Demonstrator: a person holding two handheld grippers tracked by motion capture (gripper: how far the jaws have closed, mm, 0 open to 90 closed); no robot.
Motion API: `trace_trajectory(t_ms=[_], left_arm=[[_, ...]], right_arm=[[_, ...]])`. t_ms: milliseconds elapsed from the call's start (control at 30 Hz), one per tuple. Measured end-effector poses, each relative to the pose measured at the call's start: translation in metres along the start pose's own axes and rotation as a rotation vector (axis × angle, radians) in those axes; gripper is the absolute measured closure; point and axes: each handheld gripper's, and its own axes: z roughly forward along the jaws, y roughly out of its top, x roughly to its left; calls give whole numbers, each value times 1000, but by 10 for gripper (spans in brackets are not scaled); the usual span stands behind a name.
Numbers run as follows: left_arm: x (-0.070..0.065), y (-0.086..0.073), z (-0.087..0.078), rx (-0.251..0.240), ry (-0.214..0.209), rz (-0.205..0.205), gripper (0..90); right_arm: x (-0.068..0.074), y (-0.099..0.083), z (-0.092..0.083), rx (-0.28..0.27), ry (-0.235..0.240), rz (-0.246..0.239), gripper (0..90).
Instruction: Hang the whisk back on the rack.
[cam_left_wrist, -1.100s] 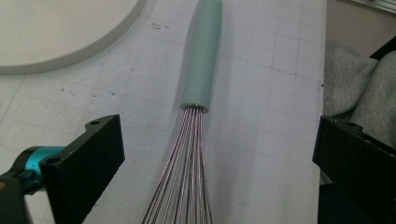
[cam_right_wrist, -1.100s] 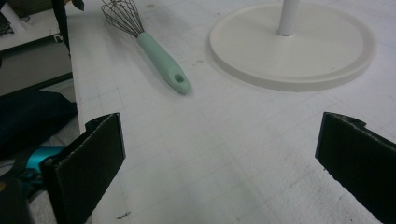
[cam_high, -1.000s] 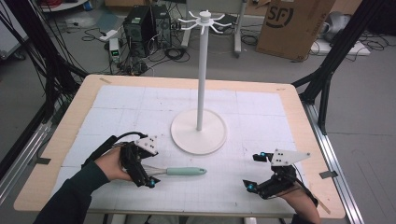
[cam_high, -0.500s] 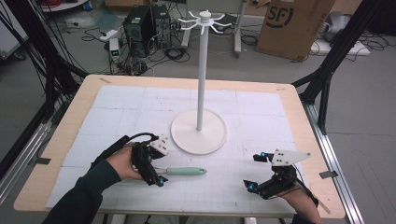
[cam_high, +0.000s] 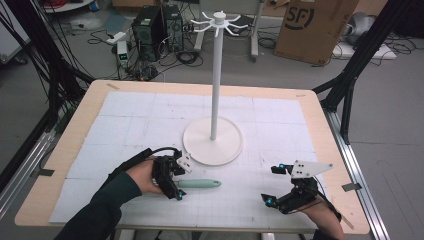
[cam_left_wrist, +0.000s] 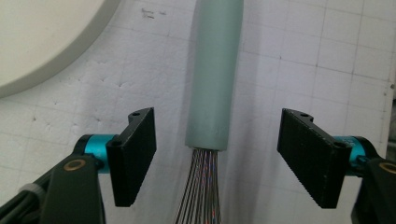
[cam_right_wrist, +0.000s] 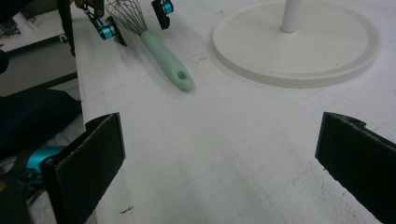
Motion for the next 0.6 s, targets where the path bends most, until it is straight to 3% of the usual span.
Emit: trace_trajectory(t_ms=[600], left_arm=[[-2,12,14,65,-7,25,521]], right_arm=[[-1,-1,-4,-2,-7,8,6]])
